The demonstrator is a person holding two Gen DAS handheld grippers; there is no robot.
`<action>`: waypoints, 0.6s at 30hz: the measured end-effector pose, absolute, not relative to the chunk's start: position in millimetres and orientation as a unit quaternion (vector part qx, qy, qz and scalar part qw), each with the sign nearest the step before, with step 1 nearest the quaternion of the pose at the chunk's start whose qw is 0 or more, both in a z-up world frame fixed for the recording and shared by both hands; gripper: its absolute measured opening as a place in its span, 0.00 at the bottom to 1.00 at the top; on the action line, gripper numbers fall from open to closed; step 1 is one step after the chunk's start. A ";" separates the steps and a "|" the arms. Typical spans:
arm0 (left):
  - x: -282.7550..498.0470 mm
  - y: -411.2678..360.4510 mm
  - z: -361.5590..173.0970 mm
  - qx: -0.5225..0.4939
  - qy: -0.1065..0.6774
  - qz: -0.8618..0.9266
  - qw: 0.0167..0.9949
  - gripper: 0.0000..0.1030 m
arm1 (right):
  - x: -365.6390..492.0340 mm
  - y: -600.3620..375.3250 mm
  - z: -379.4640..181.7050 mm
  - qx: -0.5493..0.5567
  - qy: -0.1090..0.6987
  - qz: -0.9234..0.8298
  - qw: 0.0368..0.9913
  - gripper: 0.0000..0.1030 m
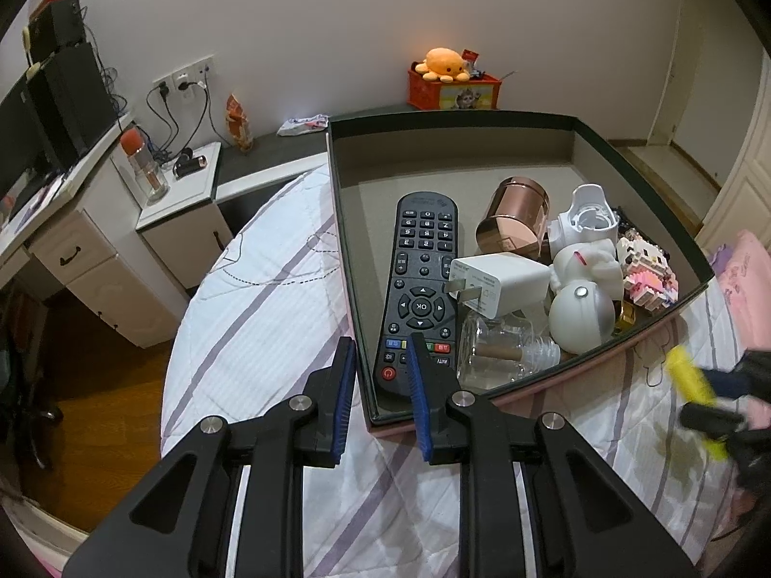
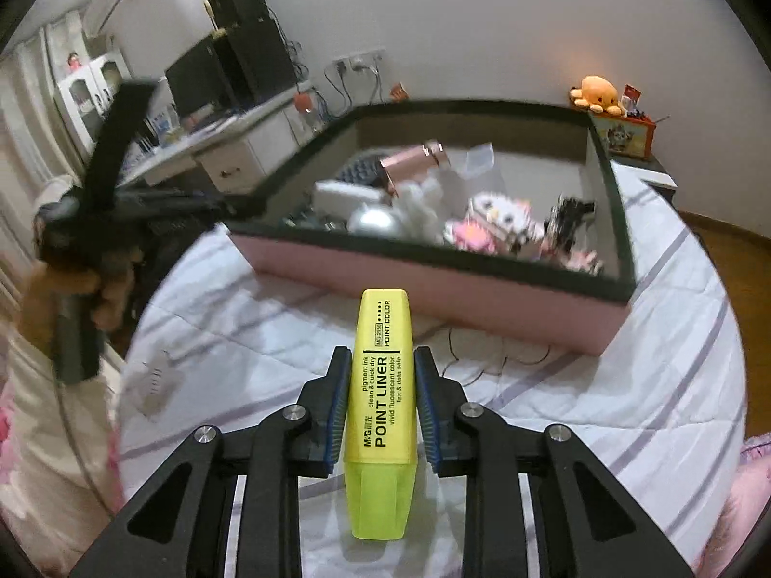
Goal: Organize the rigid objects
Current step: 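Lift the highlighter with the right tool and carry it over the box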
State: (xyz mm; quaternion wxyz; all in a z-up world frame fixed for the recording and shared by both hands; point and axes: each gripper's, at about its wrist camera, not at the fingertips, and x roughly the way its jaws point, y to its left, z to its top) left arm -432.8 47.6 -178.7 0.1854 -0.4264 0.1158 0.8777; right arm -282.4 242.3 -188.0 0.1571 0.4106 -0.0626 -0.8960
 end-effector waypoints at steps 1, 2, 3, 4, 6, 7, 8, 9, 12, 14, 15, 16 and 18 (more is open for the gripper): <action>-433.1 48.0 -178.8 -0.427 0.116 0.877 0.186 0.20 | -282.4 242.7 -181.2 0.402 -0.062 -0.900 0.159 0.26; -433.4 47.5 -178.5 -0.428 0.115 0.877 0.186 0.20 | -281.9 243.4 -173.5 0.393 -0.060 -0.903 0.160 0.26; -433.3 47.5 -178.5 -0.427 0.115 0.877 0.187 0.20 | -283.5 243.5 -168.0 0.392 -0.059 -0.903 0.163 0.26; -433.3 47.5 -178.4 -0.427 0.116 0.877 0.187 0.20 | -285.4 244.5 -161.6 0.381 -0.056 -0.908 0.161 0.26; -433.1 47.5 -178.9 -0.427 0.115 0.877 0.187 0.20 | -293.7 246.3 -156.2 0.380 -0.053 -0.910 0.159 0.26; -433.4 47.0 -178.7 -0.427 0.115 0.877 0.185 0.17 | -298.8 248.1 -152.3 0.372 -0.049 -0.914 0.153 0.26; -434.0 46.6 -179.2 -0.428 0.118 0.878 0.181 0.14 | -303.3 250.4 -149.6 0.369 -0.048 -0.917 0.147 0.26; -434.2 45.7 -179.0 -0.428 0.118 0.878 0.178 0.12 | -310.2 253.2 -147.3 0.370 -0.050 -0.916 0.146 0.26; -436.2 41.9 -179.5 -0.432 0.110 0.879 0.171 0.07 | -329.7 260.7 -141.1 0.364 -0.051 -0.920 0.137 0.26; -436.9 43.0 -179.4 -0.434 0.111 0.878 0.169 0.06 | -340.5 263.6 -137.6 0.360 -0.047 -0.923 0.129 0.26; -436.9 44.4 -179.5 -0.435 0.116 0.877 0.166 0.06 | -344.2 264.8 -136.1 0.360 -0.045 -0.923 0.126 0.26; -436.8 45.8 -179.5 -0.436 0.119 0.877 0.164 0.06 | -349.6 266.8 -136.2 0.360 -0.044 -0.924 0.124 0.26; -438.0 46.8 -179.1 -0.440 0.119 0.876 0.158 0.06 | -363.1 270.4 -138.1 0.365 -0.046 -0.922 0.123 0.26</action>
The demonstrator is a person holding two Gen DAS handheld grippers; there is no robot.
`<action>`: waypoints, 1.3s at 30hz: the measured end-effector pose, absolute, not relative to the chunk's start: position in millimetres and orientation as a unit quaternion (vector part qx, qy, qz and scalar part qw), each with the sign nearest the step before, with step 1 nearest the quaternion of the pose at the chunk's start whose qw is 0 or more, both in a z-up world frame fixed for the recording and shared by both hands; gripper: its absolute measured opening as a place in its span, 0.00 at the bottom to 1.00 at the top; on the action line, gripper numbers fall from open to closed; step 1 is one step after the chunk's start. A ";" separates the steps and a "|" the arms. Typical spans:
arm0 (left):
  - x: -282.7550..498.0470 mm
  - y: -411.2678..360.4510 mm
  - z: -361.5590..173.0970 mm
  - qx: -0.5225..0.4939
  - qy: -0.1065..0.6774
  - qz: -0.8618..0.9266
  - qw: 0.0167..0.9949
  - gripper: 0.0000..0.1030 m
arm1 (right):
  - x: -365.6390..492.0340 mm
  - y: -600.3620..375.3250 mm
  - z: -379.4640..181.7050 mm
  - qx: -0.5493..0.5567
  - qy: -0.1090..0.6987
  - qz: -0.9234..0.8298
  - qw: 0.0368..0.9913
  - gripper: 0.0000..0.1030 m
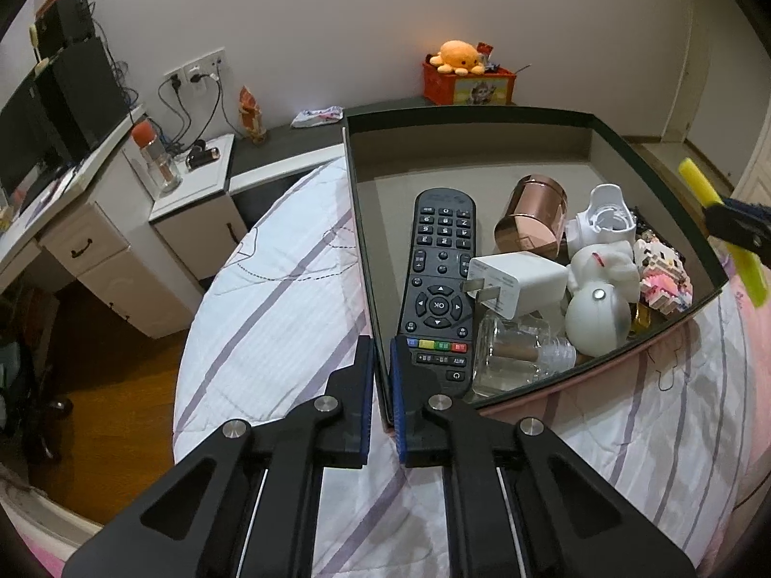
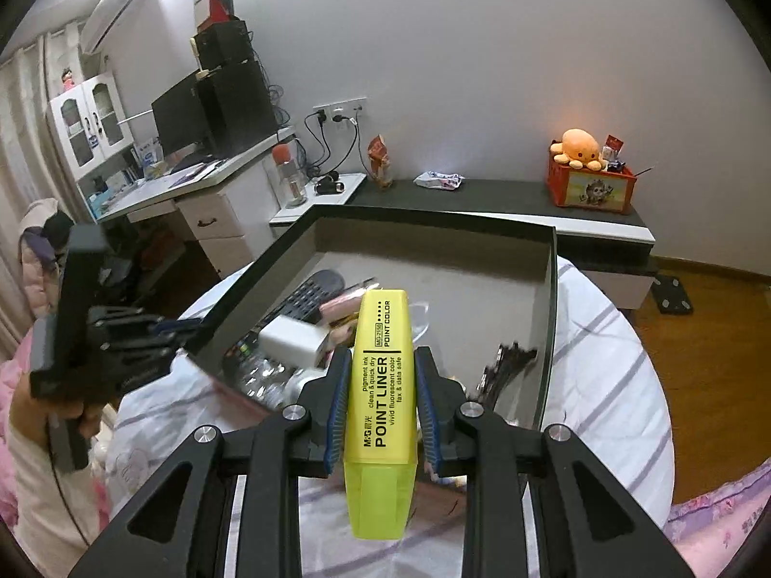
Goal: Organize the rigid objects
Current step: 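Lift the highlighter with the right tool and carry it over the box, then open the right tool to drop the highlighter into the box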
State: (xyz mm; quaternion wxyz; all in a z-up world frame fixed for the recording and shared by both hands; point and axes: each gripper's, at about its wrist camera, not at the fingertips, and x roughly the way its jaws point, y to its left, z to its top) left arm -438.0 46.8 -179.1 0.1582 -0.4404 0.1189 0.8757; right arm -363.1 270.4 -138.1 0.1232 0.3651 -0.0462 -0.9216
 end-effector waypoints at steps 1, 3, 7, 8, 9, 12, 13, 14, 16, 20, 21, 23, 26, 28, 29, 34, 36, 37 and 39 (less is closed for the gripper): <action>-438.5 47.7 -178.9 -0.443 0.121 0.875 0.155 0.06 | -368.7 271.4 -139.7 0.368 -0.045 -0.921 0.121 0.26; -438.0 49.7 -178.7 -0.444 0.127 0.874 0.151 0.06 | -379.5 273.0 -142.9 0.374 -0.045 -0.919 0.120 0.26; -438.4 53.2 -179.1 -0.448 0.135 0.872 0.143 0.05 | -396.6 277.5 -152.3 0.387 -0.040 -0.914 0.113 0.26; -438.3 54.2 -179.2 -0.448 0.137 0.872 0.141 0.05 | -399.6 278.6 -154.8 0.388 -0.041 -0.914 0.111 0.26; -438.4 55.2 -179.0 -0.449 0.139 0.872 0.138 0.05 | -402.4 279.4 -157.5 0.391 -0.040 -0.913 0.108 0.26; -438.6 58.3 -178.9 -0.449 0.148 0.871 0.131 0.05 | -411.5 283.3 -164.9 0.400 -0.034 -0.911 0.095 0.26; -438.8 59.0 -178.7 -0.450 0.149 0.871 0.128 0.05 | -414.5 284.9 -167.4 0.402 -0.033 -0.910 0.091 0.26; -439.1 59.8 -178.6 -0.450 0.151 0.871 0.126 0.05 | -416.7 286.3 -168.7 0.404 -0.031 -0.910 0.087 0.26; -439.3 59.8 -178.3 -0.452 0.153 0.870 0.124 0.05 | -421.3 287.4 -171.7 0.412 -0.024 -0.907 0.080 0.26; -438.8 61.2 -178.0 -0.452 0.156 0.870 0.120 0.06 | -428.9 288.5 -180.3 0.427 -0.024 -0.900 0.081 0.26; -438.7 60.9 -178.1 -0.452 0.155 0.870 0.120 0.06 | -429.6 288.3 -182.2 0.428 -0.023 -0.900 0.080 0.26; -438.3 61.0 -178.0 -0.452 0.154 0.870 0.120 0.06 | -430.9 288.8 -185.9 0.433 -0.023 -0.898 0.080 0.26; -437.3 61.6 -177.6 -0.452 0.155 0.870 0.119 0.06 | -432.4 289.4 -189.3 0.439 -0.013 -0.896 0.071 0.26; -437.8 61.3 -177.9 -0.453 0.155 0.870 0.119 0.06 | -432.5 291.1 -188.0 0.436 -0.017 -0.897 0.072 0.26; -437.6 61.1 -177.6 -0.453 0.155 0.870 0.118 0.06 | -432.3 291.1 -187.6 0.437 -0.016 -0.897 0.070 0.26; -438.3 60.2 -177.2 -0.452 0.157 0.870 0.118 0.06 | -430.4 292.1 -185.6 0.436 -0.017 -0.898 0.063 0.30; -438.4 60.2 -177.3 -0.453 0.156 0.870 0.117 0.06 | -425.9 291.1 -179.6 0.429 -0.015 -0.901 0.061 0.47; -438.6 60.4 -177.5 -0.453 0.156 0.870 0.117 0.06 | -423.3 290.6 -175.9 0.424 -0.013 -0.904 0.060 0.50; -438.7 59.9 -177.0 -0.452 0.155 0.871 0.116 0.06 | -416.2 286.8 -166.2 0.413 -0.004 -0.909 0.056 0.66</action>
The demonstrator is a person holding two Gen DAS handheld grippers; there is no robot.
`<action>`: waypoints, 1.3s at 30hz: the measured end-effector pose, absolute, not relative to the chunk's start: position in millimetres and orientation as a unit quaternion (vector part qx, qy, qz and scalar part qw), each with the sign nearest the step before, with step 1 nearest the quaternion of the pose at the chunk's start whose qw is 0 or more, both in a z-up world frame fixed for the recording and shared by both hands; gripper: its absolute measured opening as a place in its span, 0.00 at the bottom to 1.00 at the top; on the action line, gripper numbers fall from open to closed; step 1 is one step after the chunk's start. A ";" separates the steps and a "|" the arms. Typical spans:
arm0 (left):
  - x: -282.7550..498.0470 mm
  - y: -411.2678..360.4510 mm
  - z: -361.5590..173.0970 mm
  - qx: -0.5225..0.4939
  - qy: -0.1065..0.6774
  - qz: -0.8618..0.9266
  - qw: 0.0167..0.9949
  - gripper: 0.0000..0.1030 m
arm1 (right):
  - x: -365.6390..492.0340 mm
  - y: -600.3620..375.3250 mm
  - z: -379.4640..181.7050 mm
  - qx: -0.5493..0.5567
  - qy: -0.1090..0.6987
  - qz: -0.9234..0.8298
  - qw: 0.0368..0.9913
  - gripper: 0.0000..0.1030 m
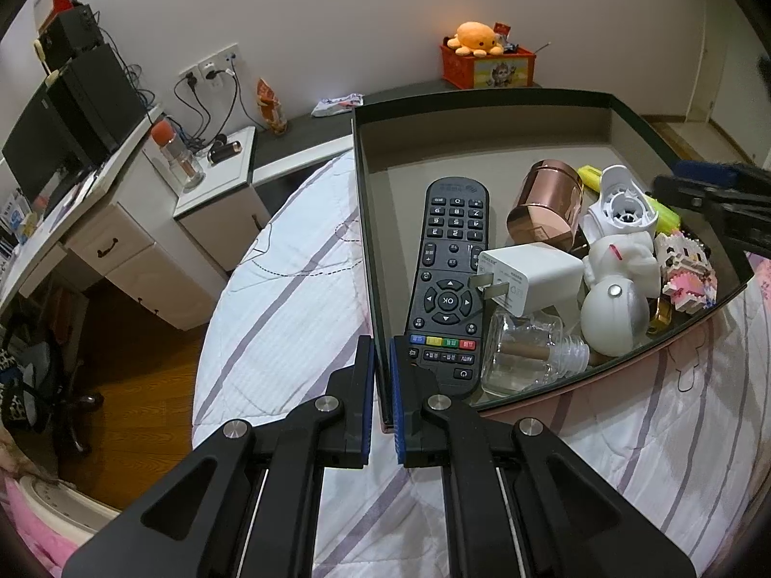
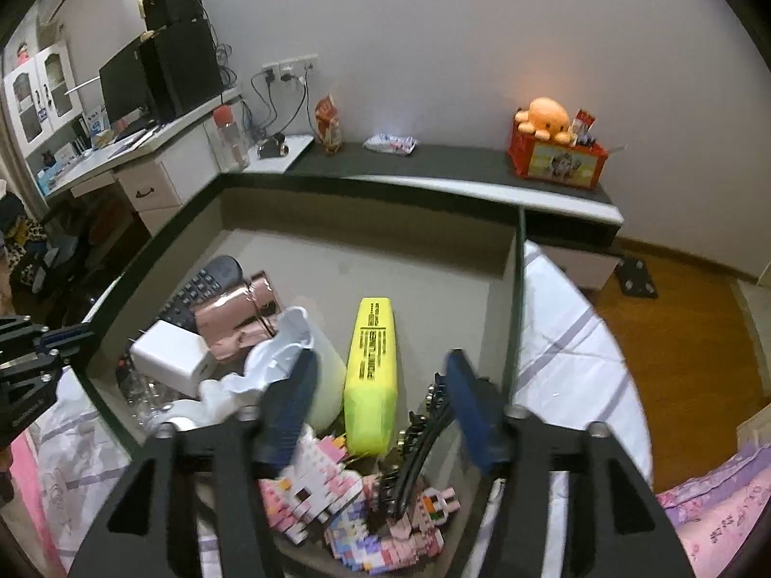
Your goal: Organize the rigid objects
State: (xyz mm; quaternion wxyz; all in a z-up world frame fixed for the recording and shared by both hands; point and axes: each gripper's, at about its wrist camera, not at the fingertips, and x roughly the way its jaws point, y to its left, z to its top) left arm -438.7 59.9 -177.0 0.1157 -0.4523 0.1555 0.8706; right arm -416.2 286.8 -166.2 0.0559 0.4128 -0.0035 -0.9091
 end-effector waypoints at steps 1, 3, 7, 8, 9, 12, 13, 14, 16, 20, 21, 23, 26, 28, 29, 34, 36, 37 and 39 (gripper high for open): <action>-438.8 59.9 -177.0 -0.452 0.155 0.871 0.115 0.06 | -412.4 284.7 -161.7 0.408 -0.001 -0.911 0.060 0.70; -439.3 59.2 -176.5 -0.453 0.146 0.872 0.113 0.06 | -401.7 281.9 -151.9 0.397 -0.003 -0.915 0.071 0.78; -437.9 58.9 -177.1 -0.453 0.144 0.873 0.109 0.07 | -380.6 278.7 -139.5 0.383 -0.012 -0.920 0.083 0.78; -437.4 59.1 -177.1 -0.454 0.144 0.873 0.108 0.07 | -374.9 278.8 -136.9 0.380 -0.019 -0.921 0.082 0.79; -436.4 58.7 -176.3 -0.453 0.141 0.874 0.107 0.07 | -368.5 278.7 -134.2 0.376 -0.027 -0.922 0.085 0.79; -431.1 59.1 -171.6 -0.448 0.140 0.877 0.101 0.07 | -355.4 275.3 -128.7 0.366 -0.035 -0.925 0.098 0.79; -428.5 58.8 -168.9 -0.445 0.139 0.879 0.100 0.07 | -350.5 273.4 -126.9 0.361 -0.035 -0.927 0.100 0.79; -424.8 58.2 -164.6 -0.439 0.139 0.883 0.095 0.07 | -345.2 271.0 -125.8 0.356 -0.036 -0.928 0.103 0.80; -416.7 57.9 -156.0 -0.428 0.143 0.888 0.094 0.10 | -336.8 270.1 -125.6 0.352 -0.048 -0.928 0.113 0.80; -389.0 55.5 -130.9 -0.384 0.146 0.908 0.084 0.63 | -314.6 265.0 -118.3 0.333 -0.051 -0.935 0.108 0.82; -380.8 55.2 -124.8 -0.371 0.147 0.913 0.082 0.66 | -310.6 263.2 -116.1 0.329 -0.050 -0.937 0.107 0.82; -359.7 52.8 -109.3 -0.346 0.140 0.923 0.090 0.71 | -299.9 260.3 -109.6 0.321 -0.047 -0.940 0.106 0.82; -330.0 48.6 -88.8 -0.309 0.132 0.937 0.090 0.88 | -282.1 257.7 -98.4 0.304 -0.040 -0.947 0.095 0.82; -310.1 44.7 -75.4 -0.286 0.122 0.946 0.090 0.93 | -269.6 255.6 -90.9 0.292 -0.038 -0.951 0.092 0.83; -302.2 42.5 -70.4 -0.277 0.116 0.950 0.092 0.93 | -261.1 253.3 -86.0 0.286 -0.036 -0.954 0.089 0.83; -251.0 26.6 -41.8 -0.217 0.081 0.969 0.088 1.00 | -226.9 243.0 -64.0 0.251 -0.022 -0.964 0.083 0.83; -229.6 20.5 -32.5 -0.198 0.067 0.975 0.082 1.00 | -210.6 237.4 -53.6 0.230 -0.012 -0.971 0.071 0.91; -221.2 18.2 -28.7 -0.190 0.062 0.976 0.081 1.00 | -201.7 235.1 -48.4 0.219 -0.009 -0.973 0.067 0.97; -200.5 12.3 -19.8 -0.170 0.055 0.981 0.073 1.00 | -180.6 229.1 -36.6 0.193 -0.003 -0.979 0.064 1.00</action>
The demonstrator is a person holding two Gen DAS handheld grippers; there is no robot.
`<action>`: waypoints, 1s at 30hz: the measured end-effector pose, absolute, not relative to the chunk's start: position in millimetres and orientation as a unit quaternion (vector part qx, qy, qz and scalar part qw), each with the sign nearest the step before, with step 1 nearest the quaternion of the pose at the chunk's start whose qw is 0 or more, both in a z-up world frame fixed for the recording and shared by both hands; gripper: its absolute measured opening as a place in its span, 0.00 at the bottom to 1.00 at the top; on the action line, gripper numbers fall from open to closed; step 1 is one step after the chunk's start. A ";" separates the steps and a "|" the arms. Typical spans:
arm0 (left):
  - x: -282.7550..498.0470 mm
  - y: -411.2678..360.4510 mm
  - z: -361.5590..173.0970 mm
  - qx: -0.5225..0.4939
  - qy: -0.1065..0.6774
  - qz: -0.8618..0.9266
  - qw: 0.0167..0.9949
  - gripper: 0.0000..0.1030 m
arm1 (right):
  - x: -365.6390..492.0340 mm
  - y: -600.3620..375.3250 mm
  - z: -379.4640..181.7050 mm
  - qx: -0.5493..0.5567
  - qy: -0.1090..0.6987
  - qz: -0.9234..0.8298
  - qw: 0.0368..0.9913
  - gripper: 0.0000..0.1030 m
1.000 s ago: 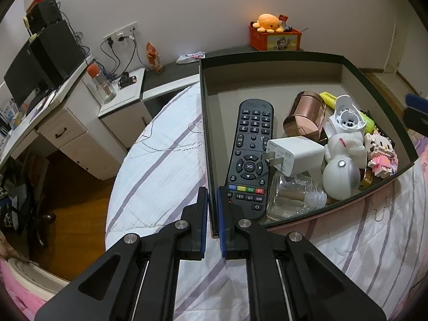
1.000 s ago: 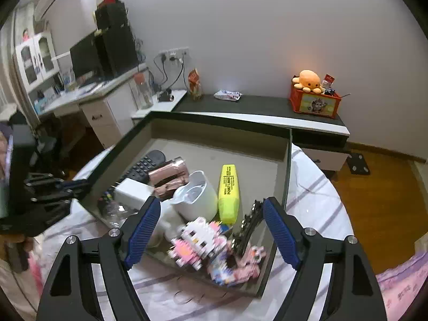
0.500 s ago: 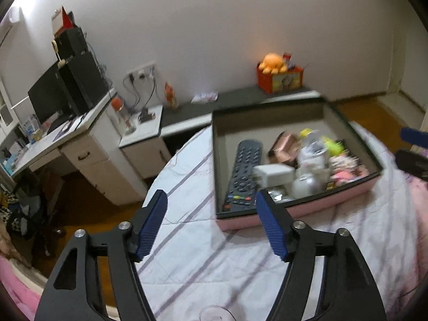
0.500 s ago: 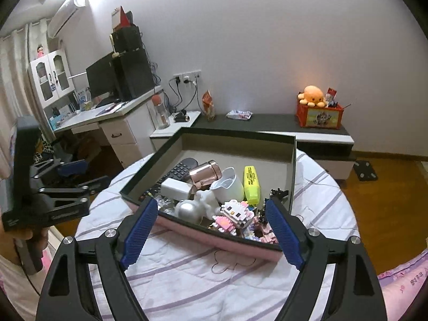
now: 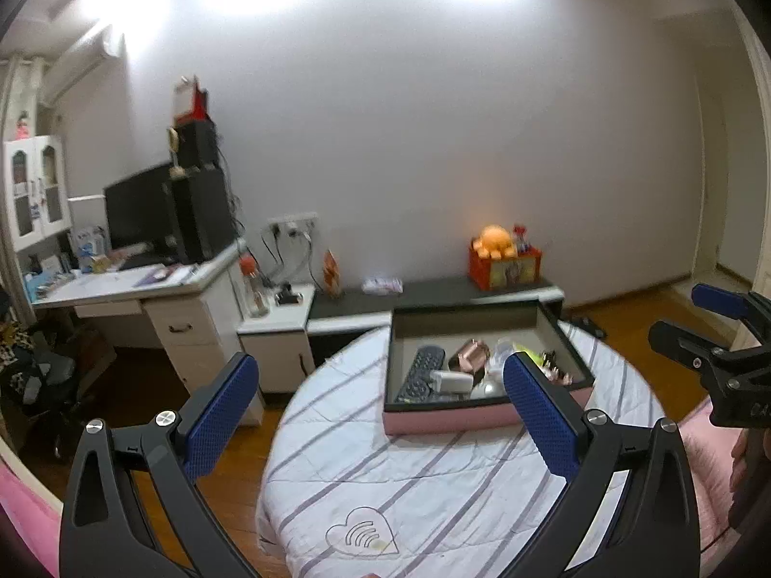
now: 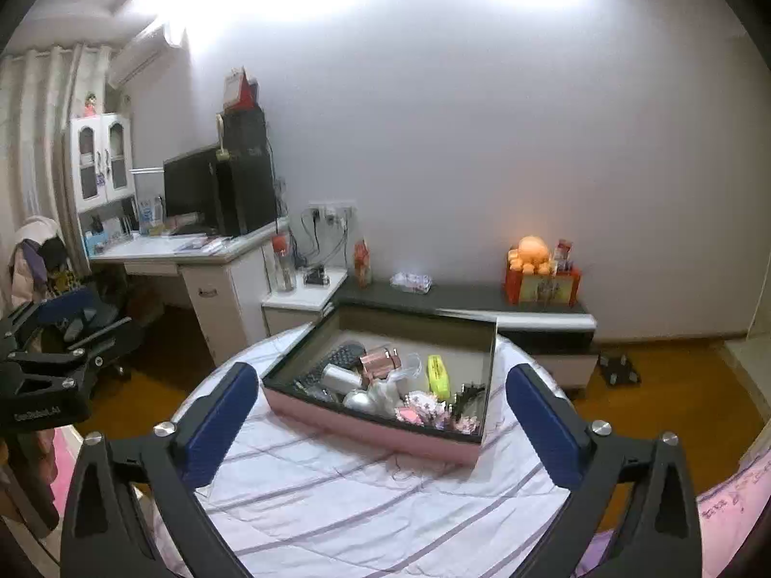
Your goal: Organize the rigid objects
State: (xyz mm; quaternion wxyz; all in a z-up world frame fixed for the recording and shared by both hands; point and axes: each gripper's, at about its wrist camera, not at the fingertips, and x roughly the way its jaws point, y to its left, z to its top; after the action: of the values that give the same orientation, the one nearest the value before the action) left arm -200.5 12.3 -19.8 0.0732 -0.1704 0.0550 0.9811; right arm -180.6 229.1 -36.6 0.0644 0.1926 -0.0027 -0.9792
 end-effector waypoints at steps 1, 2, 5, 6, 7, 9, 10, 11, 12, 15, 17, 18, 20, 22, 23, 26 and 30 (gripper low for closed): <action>-191.2 10.5 -16.3 -0.164 0.053 0.983 0.070 1.00 | -171.9 226.8 -31.6 0.183 -0.002 -0.981 0.065 1.00; -180.9 9.7 -12.1 -0.155 0.051 0.984 0.069 1.00 | -161.0 222.9 -25.4 0.173 -0.001 -0.983 0.067 1.00; -150.2 7.3 -2.3 -0.128 0.049 0.989 0.058 1.00 | -133.9 211.6 -11.2 0.147 0.010 -0.987 0.069 1.00; -140.1 6.6 0.4 -0.120 0.051 0.990 0.058 1.00 | -125.0 207.8 -7.8 0.138 0.015 -0.988 0.067 1.00; -129.5 6.6 3.4 -0.113 0.053 0.990 0.060 1.00 | -114.4 202.7 -3.2 0.128 0.021 -0.989 0.065 1.00; -112.4 6.8 8.2 -0.100 0.058 0.992 0.053 1.00 | -99.1 196.9 2.3 0.115 0.026 -0.991 0.061 1.00; -105.8 6.8 10.1 -0.095 0.061 0.992 0.049 1.00 | -91.7 193.4 5.2 0.109 0.029 -0.992 0.057 1.00; -96.3 5.6 13.2 -0.087 0.061 0.993 0.046 1.00 | -83.8 190.1 8.0 0.103 0.034 -0.993 0.052 1.00; -90.6 4.5 15.5 -0.085 0.060 0.994 0.043 1.00 | -77.0 187.1 10.8 0.101 0.039 -0.993 0.047 1.00; -70.1 -2.8 23.9 -0.070 0.048 0.996 0.033 1.00 | -59.0 182.7 19.4 0.092 0.042 -0.994 0.041 1.00; -58.7 -8.0 30.1 -0.060 0.039 0.997 0.022 1.00 | -47.1 181.5 24.4 0.082 0.040 -0.995 0.036 1.00; -51.2 -10.2 33.7 -0.053 0.035 0.998 0.019 1.00 | -41.3 180.4 27.5 0.076 0.039 -0.996 0.035 1.00; -39.3 -15.0 40.0 -0.041 0.026 0.999 0.017 1.00 | -31.3 177.8 33.0 0.067 0.037 -0.996 0.039 1.00; -30.1 -18.1 44.7 -0.033 0.021 0.999 0.015 1.00 | -22.5 175.1 37.0 0.058 0.036 -0.997 0.042 1.00; -26.6 -19.0 46.3 -0.030 0.019 0.999 0.013 1.00 | -18.0 173.8 38.7 0.054 0.036 -0.997 0.041 1.00; -15.8 -20.5 50.6 -0.019 0.019 1.000 0.012 1.00 | -7.3 170.1 42.9 0.044 0.035 -0.997 0.043 1.00; -5.3 -19.3 53.8 -0.010 0.024 1.000 0.016 1.00 | 2.5 164.4 48.3 0.033 0.039 -0.998 0.040 1.00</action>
State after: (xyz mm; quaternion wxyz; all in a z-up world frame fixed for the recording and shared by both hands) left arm -5.3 -19.3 53.8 0.0156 -0.0104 0.0238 0.9995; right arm 2.5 164.4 48.3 0.0398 0.0330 0.0387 -0.9979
